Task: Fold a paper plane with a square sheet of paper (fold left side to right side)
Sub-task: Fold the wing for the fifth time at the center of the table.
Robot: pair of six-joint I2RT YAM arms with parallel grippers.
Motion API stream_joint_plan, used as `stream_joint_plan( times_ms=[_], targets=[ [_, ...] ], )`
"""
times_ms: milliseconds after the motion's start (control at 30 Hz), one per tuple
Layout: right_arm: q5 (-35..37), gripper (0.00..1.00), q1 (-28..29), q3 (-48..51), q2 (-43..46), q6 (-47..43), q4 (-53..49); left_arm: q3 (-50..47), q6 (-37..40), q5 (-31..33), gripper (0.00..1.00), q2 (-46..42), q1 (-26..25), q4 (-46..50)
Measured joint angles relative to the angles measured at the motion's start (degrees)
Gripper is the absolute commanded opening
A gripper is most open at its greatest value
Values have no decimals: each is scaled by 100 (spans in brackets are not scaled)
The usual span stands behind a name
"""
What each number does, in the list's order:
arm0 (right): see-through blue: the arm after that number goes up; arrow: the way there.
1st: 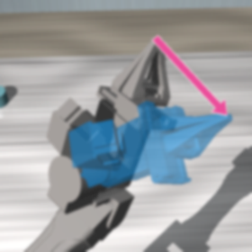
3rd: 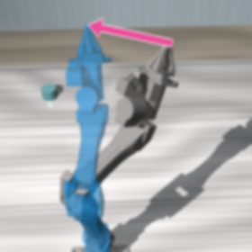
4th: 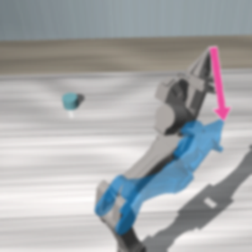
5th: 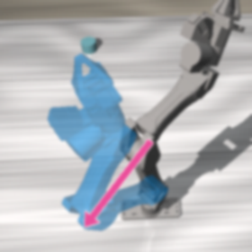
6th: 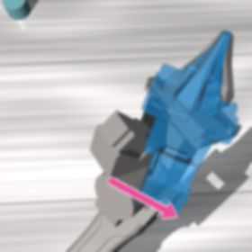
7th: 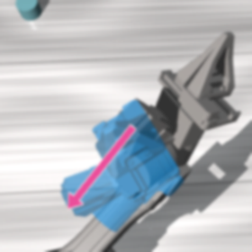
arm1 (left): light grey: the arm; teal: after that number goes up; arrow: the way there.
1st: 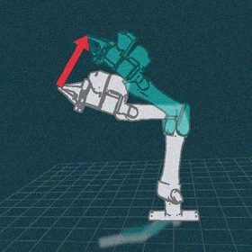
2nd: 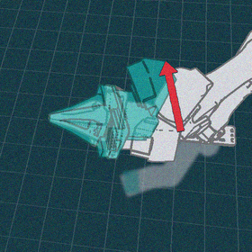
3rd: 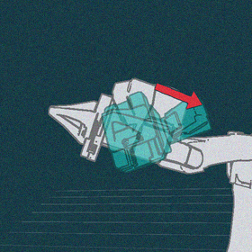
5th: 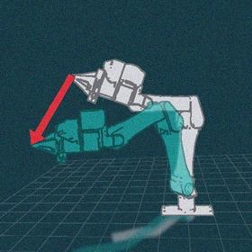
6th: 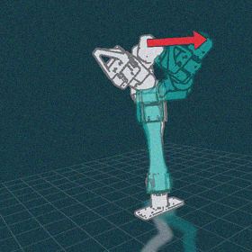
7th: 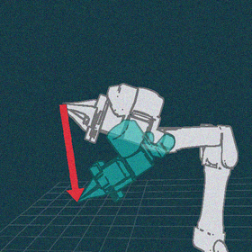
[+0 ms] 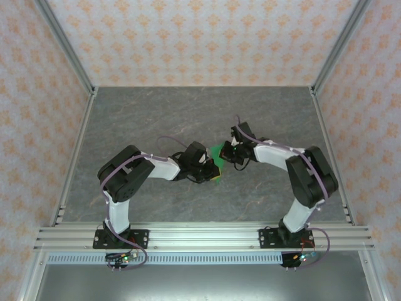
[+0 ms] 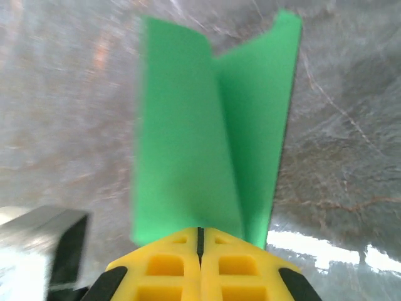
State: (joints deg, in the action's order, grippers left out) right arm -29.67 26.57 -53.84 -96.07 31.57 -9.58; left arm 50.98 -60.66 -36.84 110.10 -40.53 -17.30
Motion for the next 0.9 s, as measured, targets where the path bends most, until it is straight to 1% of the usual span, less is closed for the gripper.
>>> stream_joint_plan(
  times_ms=[133, 233, 400, 900],
  targets=[
    [57, 0, 0, 197, 800, -61, -37, 22, -46, 39, 0, 0, -11, 37],
    [-7, 0, 0, 518, 1049, -4, 57, 46, -63, 103, 0, 0, -37, 85],
    [-177, 0, 0, 901, 876, 140, 127, 70, -83, 118, 0, 0, -37, 133],
    [-664, 0, 26, 927, 94, 446, 946, 74, -83, 133, 0, 0, -42, 162]
  ],
)
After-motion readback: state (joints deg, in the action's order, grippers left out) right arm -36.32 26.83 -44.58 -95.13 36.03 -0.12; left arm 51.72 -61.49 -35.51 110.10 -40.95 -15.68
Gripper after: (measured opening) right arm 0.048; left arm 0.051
